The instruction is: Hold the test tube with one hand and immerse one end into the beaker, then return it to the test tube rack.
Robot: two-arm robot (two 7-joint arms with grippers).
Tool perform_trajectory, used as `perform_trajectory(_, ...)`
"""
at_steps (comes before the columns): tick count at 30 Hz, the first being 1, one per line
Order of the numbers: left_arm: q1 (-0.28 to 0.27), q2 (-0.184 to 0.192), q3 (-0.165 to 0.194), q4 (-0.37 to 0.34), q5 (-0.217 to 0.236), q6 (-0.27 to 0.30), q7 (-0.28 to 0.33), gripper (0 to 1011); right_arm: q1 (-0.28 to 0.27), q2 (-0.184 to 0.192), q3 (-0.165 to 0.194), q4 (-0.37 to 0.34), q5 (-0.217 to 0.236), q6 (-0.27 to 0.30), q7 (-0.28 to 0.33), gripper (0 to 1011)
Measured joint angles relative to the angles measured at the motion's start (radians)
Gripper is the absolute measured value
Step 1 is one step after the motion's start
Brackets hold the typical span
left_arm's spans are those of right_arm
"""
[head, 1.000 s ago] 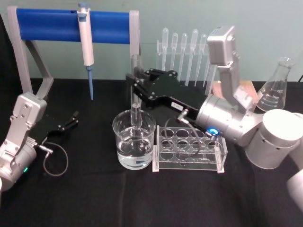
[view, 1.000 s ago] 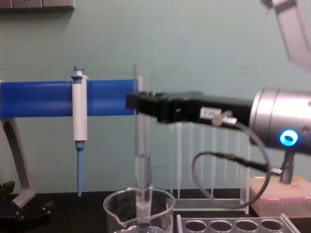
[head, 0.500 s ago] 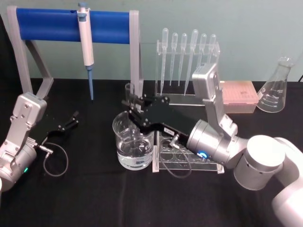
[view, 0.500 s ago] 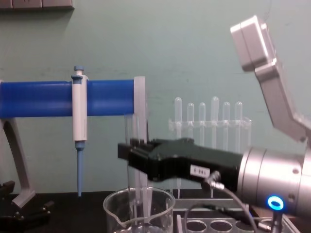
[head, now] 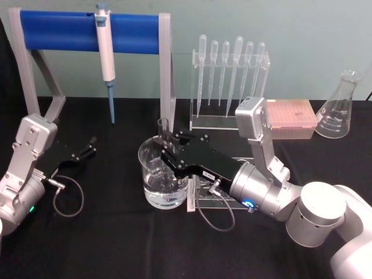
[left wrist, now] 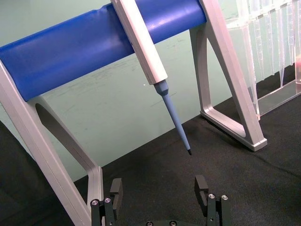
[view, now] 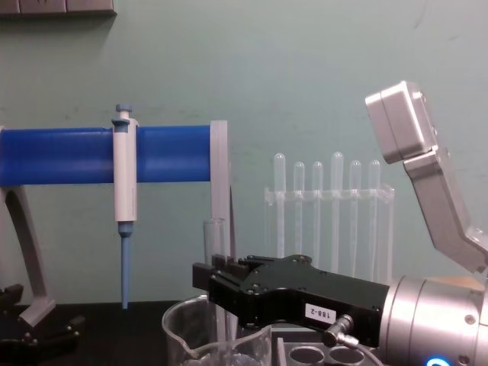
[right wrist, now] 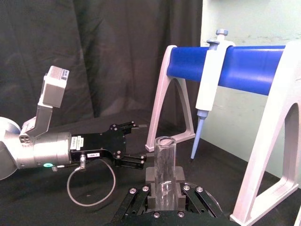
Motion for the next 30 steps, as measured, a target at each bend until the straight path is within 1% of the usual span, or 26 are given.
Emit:
perform_trajectory(7, 0.000, 0.000, 0.000, 0.000, 0.000, 0.000, 0.000, 1000, 0.001, -0.010, 0.011, 0.011, -0.016, -0.009, 0.004, 226)
perform_trajectory(30, 0.000, 0.000, 0.000, 0.000, 0.000, 0.000, 0.000, 1000, 0.002, -0.008, 0.008, 0.008, -0.013, -0.007, 0.004, 226)
